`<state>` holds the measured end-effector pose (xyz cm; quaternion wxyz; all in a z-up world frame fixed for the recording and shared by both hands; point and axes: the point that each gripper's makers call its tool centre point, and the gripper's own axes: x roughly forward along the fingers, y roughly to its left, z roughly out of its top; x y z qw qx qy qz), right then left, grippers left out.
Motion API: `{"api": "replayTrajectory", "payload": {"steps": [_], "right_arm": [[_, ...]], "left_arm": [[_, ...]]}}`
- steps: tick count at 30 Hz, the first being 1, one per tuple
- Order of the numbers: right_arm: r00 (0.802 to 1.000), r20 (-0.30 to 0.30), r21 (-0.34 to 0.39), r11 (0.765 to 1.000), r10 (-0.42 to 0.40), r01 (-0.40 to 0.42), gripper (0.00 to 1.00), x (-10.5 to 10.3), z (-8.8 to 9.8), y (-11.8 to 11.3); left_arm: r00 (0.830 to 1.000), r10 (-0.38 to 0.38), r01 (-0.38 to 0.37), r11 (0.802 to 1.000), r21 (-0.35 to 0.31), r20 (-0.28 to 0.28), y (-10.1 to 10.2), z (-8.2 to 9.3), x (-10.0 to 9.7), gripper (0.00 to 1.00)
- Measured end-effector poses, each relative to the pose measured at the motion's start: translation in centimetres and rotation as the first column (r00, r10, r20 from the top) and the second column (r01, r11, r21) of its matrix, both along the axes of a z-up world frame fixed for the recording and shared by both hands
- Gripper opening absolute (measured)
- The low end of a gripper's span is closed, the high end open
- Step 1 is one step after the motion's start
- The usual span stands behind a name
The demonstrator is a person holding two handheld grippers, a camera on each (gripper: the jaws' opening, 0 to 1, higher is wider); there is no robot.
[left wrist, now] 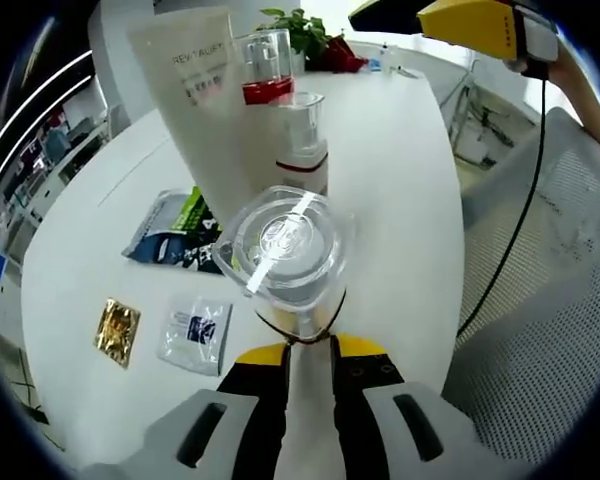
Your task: Arrange the skincare products in the storage area until every visible bottle or jar stands upright without overlapping.
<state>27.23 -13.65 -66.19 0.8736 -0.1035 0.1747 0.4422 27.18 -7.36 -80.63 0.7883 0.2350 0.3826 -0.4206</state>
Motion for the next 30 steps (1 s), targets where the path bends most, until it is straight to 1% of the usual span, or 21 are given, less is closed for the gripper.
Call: {"api": "replayTrajectory", "payload": {"steps": [2, 3, 5, 9, 11, 14, 17, 19, 23, 25, 27, 28, 30], "right_arm": [[1.0, -0.005, -0.02, 1.0, -0.006, 0.006, 0.21, 0.0, -0.2, -0.3], [1.0, -0.007, -0.044, 0.999, -0.011, 0.011, 0.21, 0.3, -0.6, -0.3], [1.0, -0.015, -0.069, 0.997, -0.022, 0.021, 0.21, 0.5, -1.0, -0.6], [0.998, -0.043, -0.054, 0.998, -0.039, 0.037, 0.22, 0.5, -1.3, -1.1], [0.998, -0.047, -0.061, 0.997, -0.042, 0.039, 0.22, 0.5, -1.4, -1.2], [0.997, -0.054, -0.081, 0.996, -0.046, 0.041, 0.23, 0.4, -1.7, -1.3], [0.997, -0.054, -0.109, 0.993, -0.052, 0.046, 0.23, 0.9, -2.0, -1.2], [0.997, -0.046, -0.13, 0.99, -0.053, 0.047, 0.23, 1.0, -2.0, -1.3], [0.997, -0.056, -0.142, 0.989, -0.049, 0.04, 0.23, 1.0, -2.2, -1.3], [0.997, -0.058, -0.159, 0.986, -0.048, 0.038, 0.23, 0.9, -2.5, -1.9], [0.997, -0.058, -0.18, 0.983, -0.051, 0.04, 0.23, 1.1, -2.9, -2.0], [0.997, -0.06, -0.185, 0.982, -0.053, 0.041, 0.23, 1.7, -3.2, -1.5], [0.996, -0.073, -0.189, 0.981, -0.055, 0.04, 0.23, 1.8, -3.8, -1.4]], "left_arm": [[1.0, 0.002, -0.002, 1.0, -0.002, 0.0, -0.2, 0.0, 0.2, 0.14], [1.0, 0.003, -0.003, 1.0, -0.005, 0.001, -0.3, 0.0, 0.5, 0.14], [1.0, 0.005, -0.005, 1.0, -0.01, 0.002, -0.6, 0.0, 0.7, 0.14], [1.0, 0.011, -0.011, 1.0, -0.021, 0.001, -1.1, 0.0, 1.1, 0.13], [1.0, 0.016, -0.016, 0.999, -0.028, 0.0, -1.2, 0.0, 1.3, 0.13], [1.0, 0.02, -0.02, 0.999, -0.034, -0.002, -1.3, 0.0, 1.6, 0.13], [1.0, 0.025, -0.026, 0.999, -0.036, -0.005, -1.4, 0.0, 1.5, 0.13], [0.999, 0.036, -0.036, 0.998, -0.042, -0.01, -1.5, -0.1, 1.7, 0.13], [0.999, 0.046, -0.047, 0.998, -0.05, -0.012, -1.7, 0.0, 1.8, 0.12], [0.999, 0.053, -0.053, 0.997, -0.055, -0.012, -1.8, -0.1, 2.2, 0.12], [0.998, 0.059, -0.06, 0.996, -0.065, -0.013, -1.9, 0.0, 2.3, 0.12], [0.997, 0.069, -0.07, 0.995, -0.071, -0.015, -2.0, 0.0, 2.4, 0.12], [0.997, 0.074, -0.075, 0.994, -0.077, -0.015, -2.1, 0.0, 2.6, 0.12]]}}
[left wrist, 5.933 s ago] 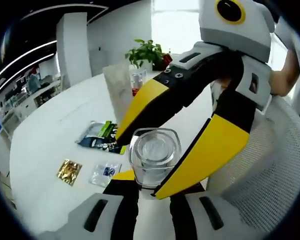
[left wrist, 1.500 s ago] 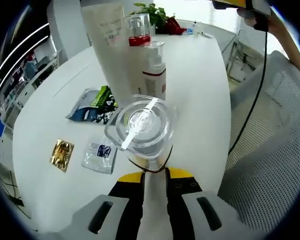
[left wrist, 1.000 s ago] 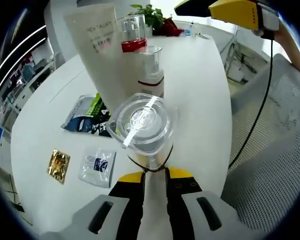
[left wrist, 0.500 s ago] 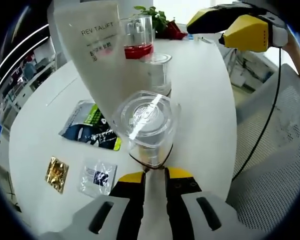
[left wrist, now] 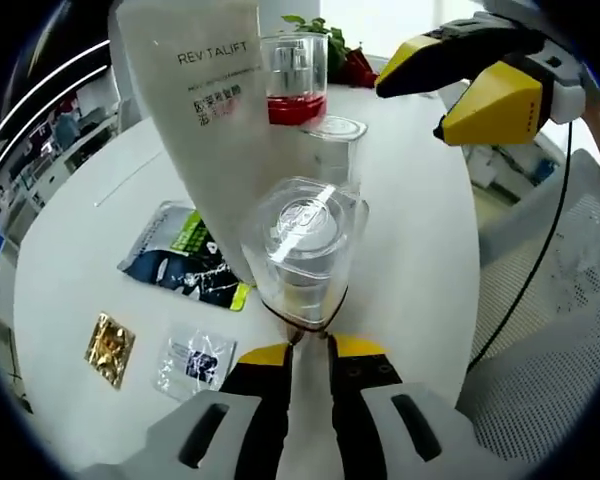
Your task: Arrange the skincare products in the storage area until every visible bottle or jar stands upright without overlapping.
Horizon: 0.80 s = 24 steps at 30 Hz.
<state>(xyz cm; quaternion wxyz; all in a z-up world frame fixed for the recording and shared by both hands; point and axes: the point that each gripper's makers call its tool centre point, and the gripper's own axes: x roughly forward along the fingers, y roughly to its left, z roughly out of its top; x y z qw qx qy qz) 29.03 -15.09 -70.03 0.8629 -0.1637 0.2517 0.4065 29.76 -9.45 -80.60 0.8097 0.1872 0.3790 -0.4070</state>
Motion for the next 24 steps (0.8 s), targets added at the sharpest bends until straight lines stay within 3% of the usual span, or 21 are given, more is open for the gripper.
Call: {"api": "replayTrajectory", "payload": {"steps": [6, 24], "right_arm": [[1.0, -0.026, -0.046, 0.999, -0.016, 0.015, 0.28, 0.0, -1.6, -0.5], [0.999, -0.031, -0.085, 0.996, -0.031, 0.029, 0.53, 0.4, -2.2, -1.0]], "left_arm": [[1.0, 0.01, -0.01, 1.0, -0.011, -0.001, -0.3, -0.1, 0.3, 0.12], [1.0, 0.009, -0.009, 1.0, -0.015, 0.008, -0.9, -0.2, 0.8, 0.1]]}}
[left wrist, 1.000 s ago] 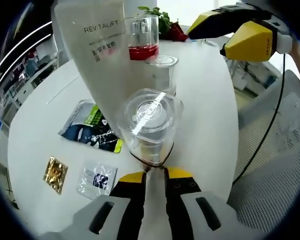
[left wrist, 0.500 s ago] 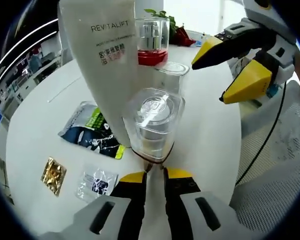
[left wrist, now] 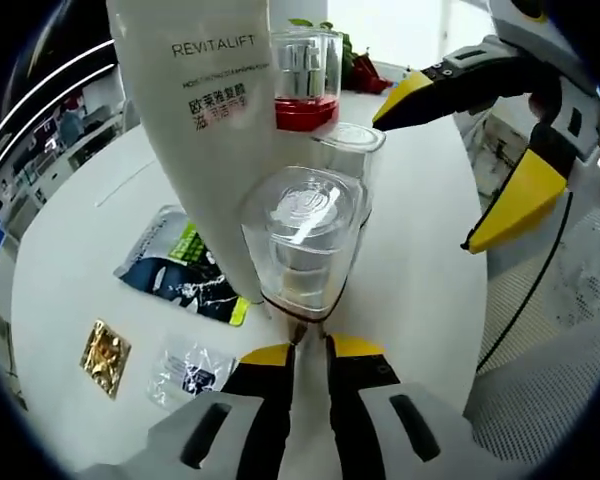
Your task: Arrange the skincare products in the storage area until every visible bottle or jar stands upright without overlapping.
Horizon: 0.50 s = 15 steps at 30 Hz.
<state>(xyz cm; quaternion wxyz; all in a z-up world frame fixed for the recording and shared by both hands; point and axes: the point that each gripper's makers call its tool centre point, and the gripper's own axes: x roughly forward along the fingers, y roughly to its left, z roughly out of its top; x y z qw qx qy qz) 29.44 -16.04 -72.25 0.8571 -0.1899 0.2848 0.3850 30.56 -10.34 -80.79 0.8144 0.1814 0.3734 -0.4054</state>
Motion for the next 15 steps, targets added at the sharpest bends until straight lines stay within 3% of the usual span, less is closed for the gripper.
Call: {"api": "replayTrajectory", "payload": {"steps": [15], "right_arm": [[1.0, -0.019, -0.018, 1.0, -0.004, 0.003, 0.59, -0.09, -0.57, -0.09]], "left_arm": [[0.999, -0.032, 0.032, 0.999, 0.01, -0.002, -0.9, -0.19, 0.26, 0.1]]}}
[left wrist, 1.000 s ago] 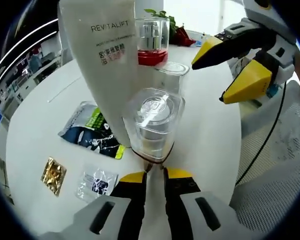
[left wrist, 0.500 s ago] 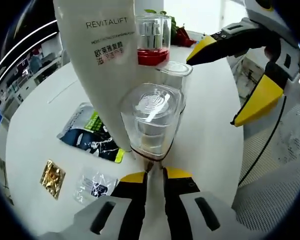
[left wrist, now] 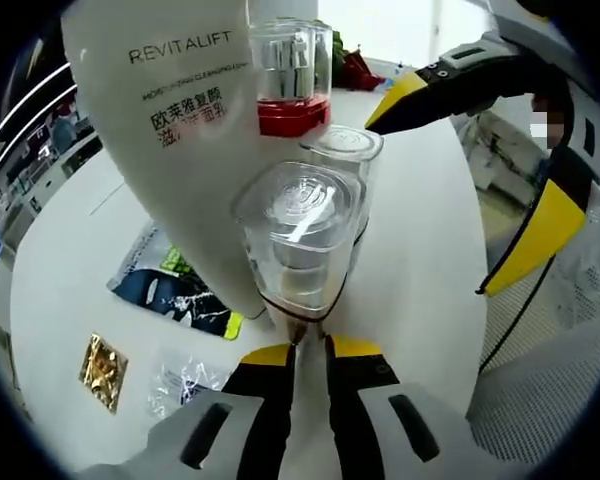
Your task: Arrange the skincare products in the storage area until every visible bottle or jar stands upright without overlapping.
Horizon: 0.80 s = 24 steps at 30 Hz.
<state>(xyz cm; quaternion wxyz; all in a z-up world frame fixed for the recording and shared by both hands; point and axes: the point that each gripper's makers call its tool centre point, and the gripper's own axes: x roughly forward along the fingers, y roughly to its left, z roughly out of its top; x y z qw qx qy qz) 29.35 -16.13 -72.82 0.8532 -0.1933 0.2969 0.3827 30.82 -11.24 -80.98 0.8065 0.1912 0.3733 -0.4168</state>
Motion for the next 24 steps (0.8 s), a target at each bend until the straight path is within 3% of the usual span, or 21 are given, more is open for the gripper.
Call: {"api": "replayTrajectory", "payload": {"steps": [24], "right_arm": [[1.0, -0.012, -0.017, 1.0, -0.002, 0.002, 0.6, -0.16, -0.37, -0.14]], "left_arm": [[1.0, -0.012, 0.012, 1.0, 0.002, -0.009, -0.75, -0.35, 0.53, 0.1]]}}
